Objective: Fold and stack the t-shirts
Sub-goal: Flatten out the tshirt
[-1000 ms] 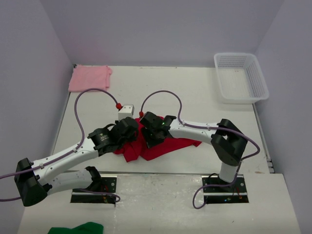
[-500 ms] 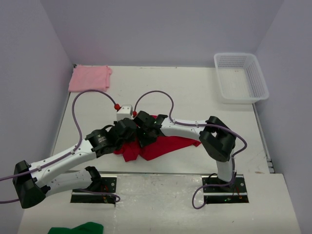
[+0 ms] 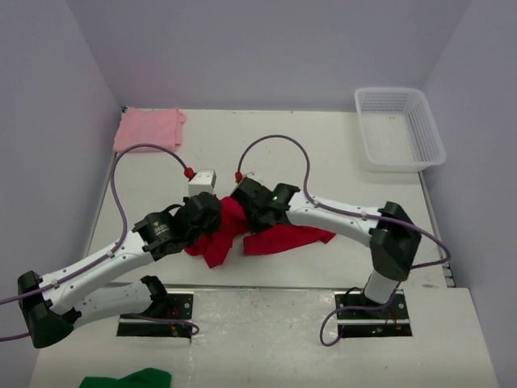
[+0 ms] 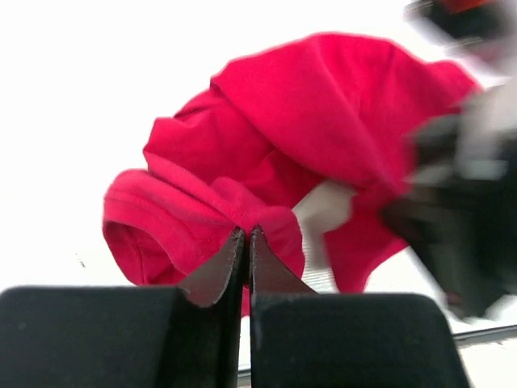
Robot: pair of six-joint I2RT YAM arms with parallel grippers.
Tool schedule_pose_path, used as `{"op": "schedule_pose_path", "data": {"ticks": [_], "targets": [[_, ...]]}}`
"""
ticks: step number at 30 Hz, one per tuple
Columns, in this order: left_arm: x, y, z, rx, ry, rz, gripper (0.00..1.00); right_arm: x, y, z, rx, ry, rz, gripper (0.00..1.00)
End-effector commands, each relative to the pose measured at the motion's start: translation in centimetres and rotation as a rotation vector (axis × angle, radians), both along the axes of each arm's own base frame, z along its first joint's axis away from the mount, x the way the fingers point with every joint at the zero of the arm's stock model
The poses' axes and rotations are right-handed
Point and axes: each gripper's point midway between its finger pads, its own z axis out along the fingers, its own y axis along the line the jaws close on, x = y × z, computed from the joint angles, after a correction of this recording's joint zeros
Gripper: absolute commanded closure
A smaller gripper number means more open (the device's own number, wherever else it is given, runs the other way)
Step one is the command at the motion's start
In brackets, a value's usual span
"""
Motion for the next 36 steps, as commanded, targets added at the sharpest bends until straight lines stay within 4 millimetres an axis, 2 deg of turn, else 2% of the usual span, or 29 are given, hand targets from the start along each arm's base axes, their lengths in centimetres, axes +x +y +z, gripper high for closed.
{"op": "schedule_pose_path", "data": {"ticks": [1, 2, 3, 4, 5, 7, 8, 12, 13, 14, 15, 16, 19, 20, 21, 24, 28, 30, 36], "targets": [[0.9, 0.6, 5.8, -0.05, -0.126, 0.015, 1.0, 2.0, -4.6, 10.4, -0.011, -0.245, -0.069, 1.0], [1.0, 0.6, 7.6, -0.077, -0.158, 0.012, 1.0, 2.7, -5.2, 12.9, -0.003, -0.302, -0.092, 1.0], [0.9, 1.0, 8.3, -0.075, -0.167, 0.019, 1.0, 2.4, -6.5, 14.6, -0.013, -0.325, -0.084, 1.0], [0.8, 1.5, 9.8, -0.082, -0.19, 0.024, 1.0, 2.6, -7.5, 17.2, 0.001, -0.374, -0.09, 1.0], [0.8, 1.4, 10.9, -0.104, -0.207, 0.024, 1.0, 2.8, -7.4, 18.1, 0.015, -0.392, -0.099, 1.0], [0.6, 2.5, 12.4, -0.098, -0.232, 0.041, 1.0, 2.8, -8.6, 21.0, 0.043, -0.442, -0.098, 1.0], [0.6, 2.7, 13.8, -0.112, -0.256, 0.042, 1.0, 3.0, -9.0, 21.9, 0.048, -0.46, -0.106, 1.0], [0.1, 4.7, 16.6, -0.104, -0.303, 0.073, 1.0, 3.0, -11.2, 25.3, 0.047, -0.531, -0.102, 1.0], [-0.2, 5.2, 17.4, -0.117, -0.321, 0.074, 1.0, 3.0, -11.5, 27.0, 0.074, -0.561, -0.11, 1.0], [-0.4, 5.6, 18.7, -0.13, -0.347, 0.07, 1.0, 2.9, -11.9, 27.8, 0.081, -0.572, -0.114, 1.0], [-0.6, 6.1, 19.3, -0.135, -0.364, 0.075, 1.0, 2.6, -12.5, 28.4, 0.071, -0.577, -0.111, 1.0], [-1.0, 7.0, 20.8, -0.159, -0.398, 0.08, 1.0, 2.5, -13.1, 30.3, 0.102, -0.609, -0.127, 1.0], [-1.9, 8.8, 23.2, -0.189, -0.455, 0.097, 1.0, 1.6, -14.3, 32.5, 0.129, -0.629, -0.115, 1.0], [-2.3, 9.5, 24.4, -0.199, -0.483, 0.096, 1.0, 1.2, -14.9, 34.3, 0.175, -0.656, -0.121, 1.0], [-2.5, 10.0, 25.0, -0.208, -0.499, 0.101, 1.0, 0.8, -15.3, 35.0, 0.182, -0.664, -0.106, 1.0], [-4.0, 12.3, 27.9, -0.282, -0.584, 0.113, 1.0, -0.6, -17.3, 39.5, 0.279, -0.729, -0.1, 1.0], [-4.8, 14.3, 29.2, -0.303, -0.616, 0.156, 1.0, -1.6, -19.7, 41.9, 0.303, -0.781, -0.11, 1.0], [-5.0, 14.9, 29.1, -0.284, -0.611, 0.169, 1.0, -2.2, -20.2, 42.5, 0.324, -0.795, -0.088, 1.0], [-6.1, 16.4, 29.9, -0.329, -0.63, 0.184, 1.0, -3.8, -20.0, 42.8, 0.4, -0.787, -0.015, 1.0]]}}
